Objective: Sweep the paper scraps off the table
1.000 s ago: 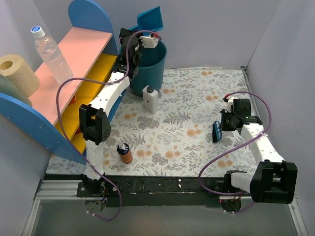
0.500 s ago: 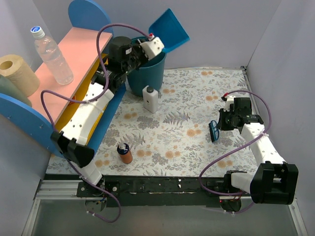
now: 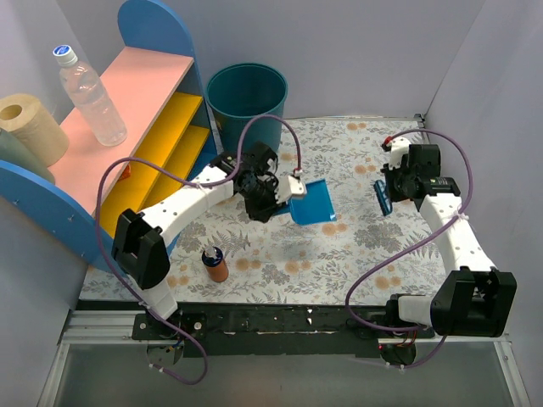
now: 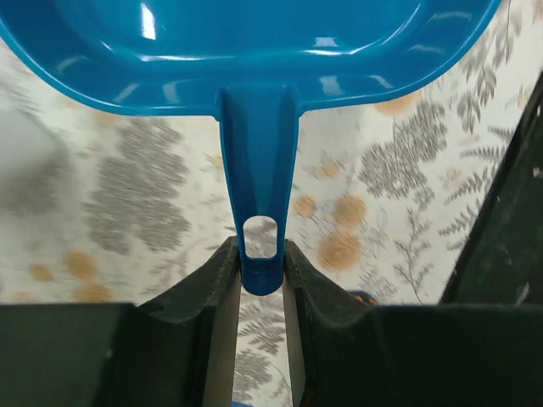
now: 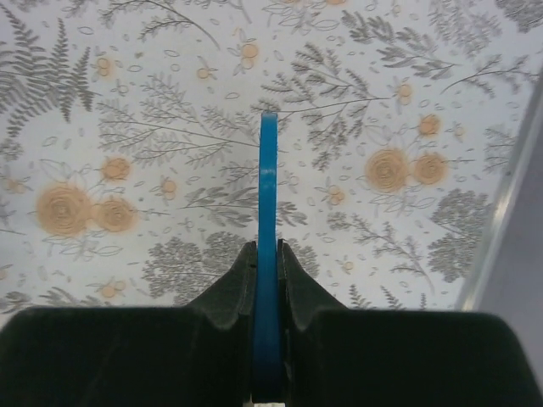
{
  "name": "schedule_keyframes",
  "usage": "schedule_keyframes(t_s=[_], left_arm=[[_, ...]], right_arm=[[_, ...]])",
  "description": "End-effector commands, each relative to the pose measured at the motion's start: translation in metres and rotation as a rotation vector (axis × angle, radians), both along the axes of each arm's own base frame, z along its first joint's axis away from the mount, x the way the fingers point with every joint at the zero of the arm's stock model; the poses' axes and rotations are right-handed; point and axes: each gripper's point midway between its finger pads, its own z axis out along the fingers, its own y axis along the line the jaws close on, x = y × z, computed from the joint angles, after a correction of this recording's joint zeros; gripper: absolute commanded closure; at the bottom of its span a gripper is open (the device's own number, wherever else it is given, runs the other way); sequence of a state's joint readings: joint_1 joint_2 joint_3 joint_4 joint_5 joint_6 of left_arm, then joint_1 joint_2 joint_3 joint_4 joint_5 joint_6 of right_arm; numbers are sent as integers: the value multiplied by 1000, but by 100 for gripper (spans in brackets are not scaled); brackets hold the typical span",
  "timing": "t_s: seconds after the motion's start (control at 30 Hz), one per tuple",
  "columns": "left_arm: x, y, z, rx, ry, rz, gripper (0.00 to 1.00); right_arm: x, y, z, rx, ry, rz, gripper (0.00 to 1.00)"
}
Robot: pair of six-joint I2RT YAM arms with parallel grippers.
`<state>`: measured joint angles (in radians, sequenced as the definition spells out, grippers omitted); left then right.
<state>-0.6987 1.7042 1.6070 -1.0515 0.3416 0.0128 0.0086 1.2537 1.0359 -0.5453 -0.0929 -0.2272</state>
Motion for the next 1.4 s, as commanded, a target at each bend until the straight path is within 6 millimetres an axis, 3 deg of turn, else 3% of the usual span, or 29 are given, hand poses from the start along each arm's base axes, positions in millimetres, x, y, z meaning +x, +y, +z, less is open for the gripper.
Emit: schedule_keyframes(t_s=[0.0, 0.03, 0.1, 0.13, 0.27, 0.4, 0.57, 0.73, 0.87, 0.93, 1.1, 1.2, 1.23, 1.3, 1.33, 1.37], left_arm=[[-27, 21, -36, 105, 51, -30, 100], [-29, 21, -42, 111, 49, -34, 100], [-31, 21, -62, 122, 56, -28, 100], [-33, 18, -68, 127, 61, -34, 100], [-35, 15, -102, 173, 117, 15, 100], [-35, 24, -127, 226, 127, 49, 100], [-38, 32, -147, 268, 143, 70, 100], [-39, 33, -151, 267, 148, 94, 98], [-41, 34, -148, 264, 151, 94, 93], [-43, 36, -148, 261, 151, 90, 92], [-45, 39, -146, 271, 152, 90, 90], [-46, 40, -142, 269, 151, 84, 85], [-46, 39, -135, 257, 142, 76, 80], [-48, 39, -128, 252, 141, 57, 67], [-48, 39, -121, 242, 126, 49, 64], [-47, 38, -115, 233, 122, 49, 62]], right_arm=[[28, -27, 23, -266, -118, 75, 99], [29, -38, 21, -353, -116, 65, 99], [42, -39, 24, -531, -173, 142, 99], [38, -46, 11, -616, -150, 152, 99], [51, -34, 8, -802, -203, 277, 99], [52, -27, -5, -809, -174, 317, 99], [31, -6, -31, -803, -122, 430, 99], [-4, 14, -61, -678, -27, 511, 99], [-20, 19, -73, -626, 19, 529, 96], [-25, 22, -76, -599, 36, 541, 84], [-36, 32, -78, -518, 61, 554, 70], [-46, 40, -75, -452, 94, 571, 57], [-62, 42, -78, -416, 166, 598, 45], [-60, 53, -54, -348, 176, 584, 32], [-79, 65, -52, -255, 245, 615, 19], [-83, 72, -42, -212, 254, 633, 9]])
